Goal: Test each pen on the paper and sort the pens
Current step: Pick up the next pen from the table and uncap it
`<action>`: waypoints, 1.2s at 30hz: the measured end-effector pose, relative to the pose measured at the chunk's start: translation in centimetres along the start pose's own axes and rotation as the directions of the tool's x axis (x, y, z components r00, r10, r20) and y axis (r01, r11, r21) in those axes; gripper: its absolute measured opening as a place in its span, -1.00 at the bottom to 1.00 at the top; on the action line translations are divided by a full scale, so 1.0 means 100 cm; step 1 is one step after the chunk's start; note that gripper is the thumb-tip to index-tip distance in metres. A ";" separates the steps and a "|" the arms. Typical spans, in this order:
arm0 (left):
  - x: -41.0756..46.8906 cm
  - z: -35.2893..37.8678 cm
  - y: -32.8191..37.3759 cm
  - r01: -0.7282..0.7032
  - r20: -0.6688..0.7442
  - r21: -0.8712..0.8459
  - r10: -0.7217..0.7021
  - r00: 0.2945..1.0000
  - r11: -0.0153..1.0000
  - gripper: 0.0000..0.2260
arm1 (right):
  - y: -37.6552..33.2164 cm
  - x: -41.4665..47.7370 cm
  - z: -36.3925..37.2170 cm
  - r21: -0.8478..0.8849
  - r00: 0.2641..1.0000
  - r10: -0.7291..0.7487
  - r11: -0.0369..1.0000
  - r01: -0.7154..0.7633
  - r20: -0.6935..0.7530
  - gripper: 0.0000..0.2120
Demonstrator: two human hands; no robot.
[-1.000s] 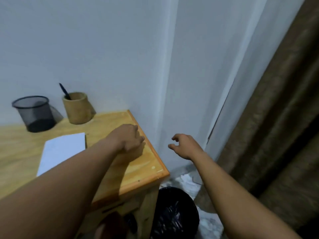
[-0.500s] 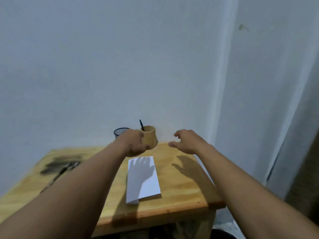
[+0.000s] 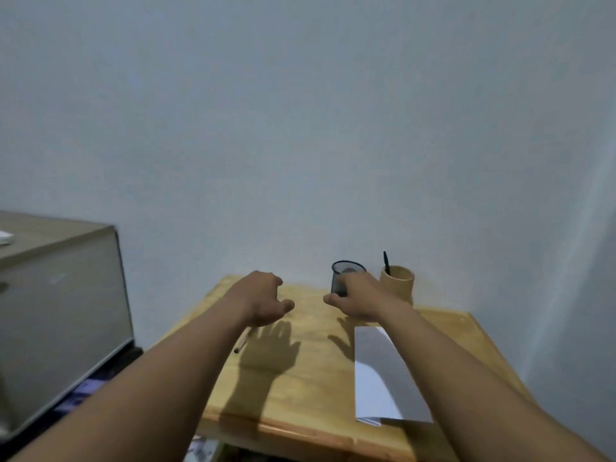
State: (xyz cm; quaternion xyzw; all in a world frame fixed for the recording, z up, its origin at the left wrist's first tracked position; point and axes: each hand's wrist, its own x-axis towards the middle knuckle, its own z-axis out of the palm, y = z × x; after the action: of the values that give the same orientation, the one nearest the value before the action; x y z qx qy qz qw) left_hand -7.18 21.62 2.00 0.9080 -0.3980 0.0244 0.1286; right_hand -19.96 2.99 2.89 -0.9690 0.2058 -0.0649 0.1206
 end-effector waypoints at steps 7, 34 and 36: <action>-0.007 0.022 -0.054 0.067 0.003 -0.006 -0.067 0.998 0.998 -0.51 | -0.048 0.043 0.052 0.048 0.992 -0.101 0.994 0.097 0.072 -0.39; -0.028 0.064 -0.048 0.088 -0.276 0.101 -0.057 0.959 0.991 -0.77 | -0.058 0.057 0.124 0.041 0.939 -0.328 0.942 0.334 -0.104 -0.81; -0.023 0.062 -0.046 0.084 -0.361 0.028 -0.068 0.930 0.996 -0.78 | -0.053 0.051 0.120 0.065 0.938 -0.313 0.943 0.325 -0.146 -0.80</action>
State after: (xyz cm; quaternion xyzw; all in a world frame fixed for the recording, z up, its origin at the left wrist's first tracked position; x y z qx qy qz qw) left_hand -5.78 24.65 -5.31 0.9055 -0.3319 0.1935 0.1803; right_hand -11.20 8.04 -6.88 -0.9767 0.0504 -0.1574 0.1369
